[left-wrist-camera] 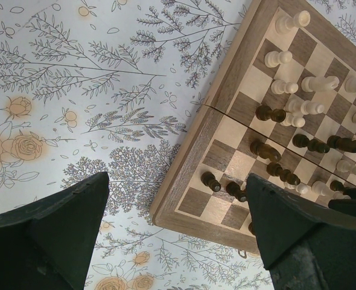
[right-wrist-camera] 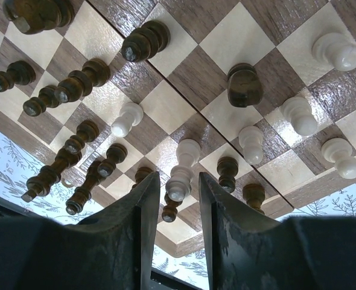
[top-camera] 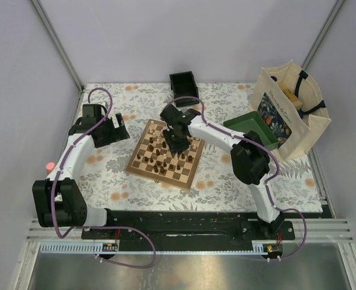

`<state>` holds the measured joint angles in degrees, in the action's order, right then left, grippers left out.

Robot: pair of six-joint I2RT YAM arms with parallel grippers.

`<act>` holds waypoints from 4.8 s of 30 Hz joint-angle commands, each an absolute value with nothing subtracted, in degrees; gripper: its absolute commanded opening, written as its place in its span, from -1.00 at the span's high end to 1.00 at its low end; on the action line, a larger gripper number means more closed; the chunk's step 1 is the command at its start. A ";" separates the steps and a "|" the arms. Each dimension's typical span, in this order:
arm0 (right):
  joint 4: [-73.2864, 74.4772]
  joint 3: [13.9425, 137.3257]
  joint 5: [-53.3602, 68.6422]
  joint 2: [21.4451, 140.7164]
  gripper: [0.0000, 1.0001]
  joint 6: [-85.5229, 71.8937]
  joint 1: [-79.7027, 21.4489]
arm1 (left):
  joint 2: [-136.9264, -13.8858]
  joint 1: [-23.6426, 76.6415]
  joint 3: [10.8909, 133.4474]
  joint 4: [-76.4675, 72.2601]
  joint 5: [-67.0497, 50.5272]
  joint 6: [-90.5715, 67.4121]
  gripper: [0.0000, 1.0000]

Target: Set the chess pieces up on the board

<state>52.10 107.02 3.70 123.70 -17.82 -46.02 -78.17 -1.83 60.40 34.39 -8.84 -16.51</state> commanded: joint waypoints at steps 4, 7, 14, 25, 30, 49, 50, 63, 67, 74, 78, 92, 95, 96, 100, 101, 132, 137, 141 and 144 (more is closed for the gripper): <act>50.71 107.40 2.81 124.19 0.32 -18.02 -46.41 | -77.34 -1.93 62.31 33.13 -9.84 -16.61 -0.98; 50.80 107.40 2.64 124.10 0.42 -18.02 -46.32 | -77.26 -1.85 62.23 33.13 -9.93 -16.52 -0.98; 54.13 111.26 2.02 121.65 0.61 -16.35 -46.41 | -77.34 -1.93 62.32 33.13 -9.84 -16.52 -0.98; 62.91 133.28 -2.81 126.28 0.60 -12.13 -45.88 | -77.43 -1.93 62.75 33.13 -10.20 -16.52 -0.98; 66.62 147.46 -2.47 136.04 0.60 -12.92 -43.86 | -76.82 -1.93 62.40 33.13 -10.37 -16.52 -0.98; 56.96 149.94 1.67 144.22 0.59 -13.89 -39.64 | -76.38 -1.93 62.05 33.05 -11.25 -16.79 -0.98; 56.61 149.94 1.76 144.49 0.58 -13.89 -39.55 | -76.46 -1.93 61.96 32.96 -11.25 -16.79 -0.98; 57.04 150.38 1.06 146.87 0.57 -13.80 -39.55 | -76.90 -1.93 62.14 32.96 -11.16 -16.70 -0.98; 57.83 150.38 0.44 146.78 0.57 -13.71 -39.55 | -77.08 -1.85 62.23 32.96 -11.51 -16.70 -0.98; 58.80 150.29 0.26 146.95 0.56 -13.45 -39.72 | -77.26 -1.85 62.23 32.96 -11.51 -16.70 -0.98; 58.80 150.29 0.26 147.22 0.56 -13.27 -39.64 | -77.43 -1.93 62.23 32.96 -11.51 -16.70 -0.98; 58.54 150.47 -1.15 147.83 0.53 -13.45 -39.64 | -77.26 -1.85 62.14 32.96 -11.60 -16.70 -0.98; 58.80 150.47 -0.70 147.83 0.53 -13.36 -39.64 | -77.34 -1.93 62.05 32.96 -11.60 -16.79 -0.98; 58.89 150.47 -0.70 147.92 0.53 -13.36 -39.55 | -77.34 -1.93 62.14 32.96 -11.69 -16.79 -0.98; 59.33 150.38 -0.62 148.09 0.52 -13.18 -39.64 | -77.43 -1.93 62.23 32.87 -11.69 -16.79 -0.98; 59.41 150.29 -0.62 148.10 0.52 -13.18 -39.73 | -77.34 -1.76 62.14 32.96 -11.86 -16.79 -0.98; 56.25 150.65 3.77 145.02 0.10 -14.85 -39.64 | -76.82 -1.84 61.88 32.87 -11.69 -16.87 -0.98; 55.46 149.50 4.04 142.48 0.08 -15.29 -39.64 | -76.73 -1.76 61.70 32.87 -11.86 -16.79 -0.98; 54.76 148.98 3.96 138.96 0.07 -15.03 -39.64 | -76.99 -1.67 61.53 32.96 -11.78 -17.05 -0.98; 54.58 147.75 2.47 136.15 0.05 -14.59 -39.55 | -77.34 -1.58 61.26 32.96 -11.87 -17.58 -0.98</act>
<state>57.30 147.76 2.74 145.53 -14.83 -39.33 -78.15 -1.83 60.40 34.39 -11.07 -16.62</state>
